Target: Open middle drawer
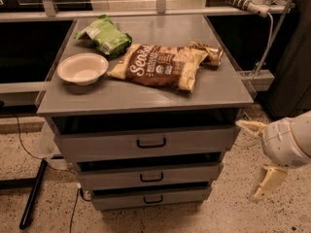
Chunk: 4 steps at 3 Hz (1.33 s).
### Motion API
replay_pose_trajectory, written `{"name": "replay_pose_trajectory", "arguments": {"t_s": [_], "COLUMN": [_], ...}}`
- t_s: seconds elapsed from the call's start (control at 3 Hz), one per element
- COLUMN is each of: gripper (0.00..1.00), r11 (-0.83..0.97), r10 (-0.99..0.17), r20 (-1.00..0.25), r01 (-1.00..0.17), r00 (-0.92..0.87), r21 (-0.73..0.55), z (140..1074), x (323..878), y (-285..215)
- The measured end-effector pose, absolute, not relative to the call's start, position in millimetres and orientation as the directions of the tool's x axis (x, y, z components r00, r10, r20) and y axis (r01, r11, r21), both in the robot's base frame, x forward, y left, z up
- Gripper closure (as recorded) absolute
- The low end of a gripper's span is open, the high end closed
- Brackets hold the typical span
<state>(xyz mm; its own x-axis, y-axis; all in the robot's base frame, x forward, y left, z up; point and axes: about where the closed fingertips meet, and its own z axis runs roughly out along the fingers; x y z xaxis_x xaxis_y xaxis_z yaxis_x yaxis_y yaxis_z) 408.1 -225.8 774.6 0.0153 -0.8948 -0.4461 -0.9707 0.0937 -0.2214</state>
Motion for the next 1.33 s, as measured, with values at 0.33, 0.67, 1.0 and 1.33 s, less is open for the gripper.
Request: {"name": "replay_pose_trajectory", "arguments": {"t_s": [0.33,0.67,1.0,1.33], "gripper": [0.0,0.0,0.0,0.0], "r11": [0.094,0.108,0.112,0.142], "r10": [-0.895,-0.883,-0.85,-0.808], "r20": [-0.446,-0.47,-0.526,-0.589], "r01": [-0.971,-0.973,-0.978,-0.974], "r00": [0.015,-0.001,-0.004,-0.012], "r21": [-0.221,-0.202,-0.175,-0.174], "z": [775,747,695,645], "x": [408,404,403,410], "y": [-226,-217,-198,-183]}}
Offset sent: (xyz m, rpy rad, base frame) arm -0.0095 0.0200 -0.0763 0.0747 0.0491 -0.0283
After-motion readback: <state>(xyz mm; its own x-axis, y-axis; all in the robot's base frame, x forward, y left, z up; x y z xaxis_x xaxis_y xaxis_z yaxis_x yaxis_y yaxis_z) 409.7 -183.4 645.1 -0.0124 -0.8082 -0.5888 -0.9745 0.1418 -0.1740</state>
